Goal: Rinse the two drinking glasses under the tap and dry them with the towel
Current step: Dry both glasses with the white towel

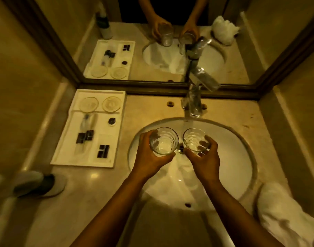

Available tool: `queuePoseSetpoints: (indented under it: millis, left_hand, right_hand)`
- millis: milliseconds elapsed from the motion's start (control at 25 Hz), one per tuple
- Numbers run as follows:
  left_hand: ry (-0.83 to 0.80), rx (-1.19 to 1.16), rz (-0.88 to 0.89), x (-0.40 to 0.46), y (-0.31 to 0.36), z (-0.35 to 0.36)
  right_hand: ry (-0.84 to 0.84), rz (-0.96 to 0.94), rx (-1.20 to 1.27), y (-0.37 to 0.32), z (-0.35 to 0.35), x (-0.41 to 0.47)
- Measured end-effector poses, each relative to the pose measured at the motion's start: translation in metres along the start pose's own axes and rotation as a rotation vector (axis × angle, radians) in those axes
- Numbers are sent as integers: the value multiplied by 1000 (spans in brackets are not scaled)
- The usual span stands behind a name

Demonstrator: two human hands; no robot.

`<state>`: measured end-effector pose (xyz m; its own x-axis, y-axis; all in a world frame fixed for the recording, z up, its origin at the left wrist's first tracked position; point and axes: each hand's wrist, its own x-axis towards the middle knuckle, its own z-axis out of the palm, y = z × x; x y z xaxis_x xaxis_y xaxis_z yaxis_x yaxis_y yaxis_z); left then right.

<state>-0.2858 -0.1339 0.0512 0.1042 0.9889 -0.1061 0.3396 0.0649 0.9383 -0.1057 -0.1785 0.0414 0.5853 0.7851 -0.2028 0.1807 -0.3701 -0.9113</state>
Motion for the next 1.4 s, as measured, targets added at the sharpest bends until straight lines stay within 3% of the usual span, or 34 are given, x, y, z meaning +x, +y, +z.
queuePoseSetpoints:
  millis: [320,640,920,1400]
  left_hand:
    - [440,-22,-95,59,-10,-145]
    - [687,-116,-131,148,-40,-197]
    - [729,-54,-132,187,-70,-198]
    - [731,59,-105,204,-80,-200]
  right_hand:
    - [-258,-155,-44,-74,141,-12]
    - [-414,-266,-53,-128,232,46]
    - [-515,-337,-111,-138,283,77]
    - [-358,-317,-308,-133,304,78]
